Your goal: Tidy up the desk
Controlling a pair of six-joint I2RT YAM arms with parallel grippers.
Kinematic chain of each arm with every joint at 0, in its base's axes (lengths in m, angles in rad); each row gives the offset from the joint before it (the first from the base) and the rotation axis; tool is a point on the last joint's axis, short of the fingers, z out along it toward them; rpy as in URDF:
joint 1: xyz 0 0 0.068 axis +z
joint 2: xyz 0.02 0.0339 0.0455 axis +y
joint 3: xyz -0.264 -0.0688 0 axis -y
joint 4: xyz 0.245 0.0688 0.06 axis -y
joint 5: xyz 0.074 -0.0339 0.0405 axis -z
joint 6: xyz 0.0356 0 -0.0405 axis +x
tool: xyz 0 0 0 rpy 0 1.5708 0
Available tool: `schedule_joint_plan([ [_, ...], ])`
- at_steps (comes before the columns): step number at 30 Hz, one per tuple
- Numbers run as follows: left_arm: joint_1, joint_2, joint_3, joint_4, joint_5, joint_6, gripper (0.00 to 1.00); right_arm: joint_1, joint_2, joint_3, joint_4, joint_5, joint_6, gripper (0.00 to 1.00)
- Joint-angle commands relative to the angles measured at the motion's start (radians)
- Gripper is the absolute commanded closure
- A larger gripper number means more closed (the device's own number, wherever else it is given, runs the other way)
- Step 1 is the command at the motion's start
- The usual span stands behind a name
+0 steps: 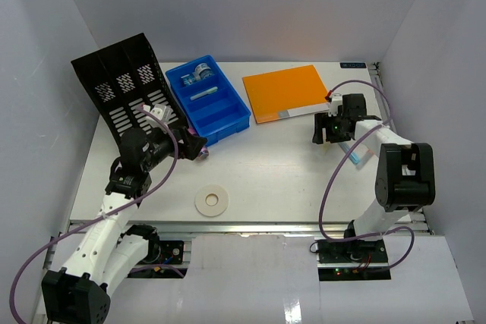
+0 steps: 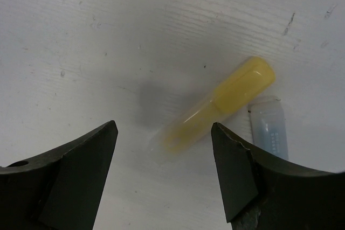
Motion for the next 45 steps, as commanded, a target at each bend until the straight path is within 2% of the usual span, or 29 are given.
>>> schedule_joint_plan([
  [1, 0.006, -0.025, -0.017, -0.017, 0.013, -0.001, 0.02, 0.026, 0.026, 0.043, -0.014, 0.098, 0.029, 0.25],
  [12, 0.006, -0.007, -0.011, -0.001, 0.075, -0.020, 0.02, 0.052, -0.004, -0.022, 0.025, 0.171, 0.024, 0.34],
  [19, 0.006, 0.018, -0.025, 0.055, 0.234, -0.049, 0.02, 0.054, 0.063, 0.003, 0.021, 0.175, 0.040, 0.40],
  [22, 0.006, 0.036, -0.045, 0.145, 0.327, -0.099, 0.02, 0.053, 0.080, 0.004, 0.028, 0.176, 0.043, 0.43],
  [26, 0.006, 0.058, -0.065, 0.233, 0.365, -0.173, 0.02, 0.052, 0.082, -0.014, 0.040, 0.172, 0.047, 0.46],
  [32, -0.003, 0.136, -0.160, 0.498, 0.405, -0.426, 0.06, 0.052, 0.101, -0.023, 0.050, 0.159, 0.052, 0.56],
  [35, -0.050, 0.179, -0.181, 0.579, 0.392, -0.513, 0.08, 0.051, 0.094, -0.032, 0.052, 0.146, 0.048, 0.64],
  [41, -0.190, 0.267, -0.103, 0.543, 0.252, -0.532, 0.14, 0.044, 0.058, -0.071, 0.070, 0.072, 0.034, 0.72],
  [45, -0.280, 0.341, -0.057, 0.574, 0.159, -0.583, 0.16, 0.029, -0.003, -0.107, 0.083, -0.007, 0.021, 0.83],
])
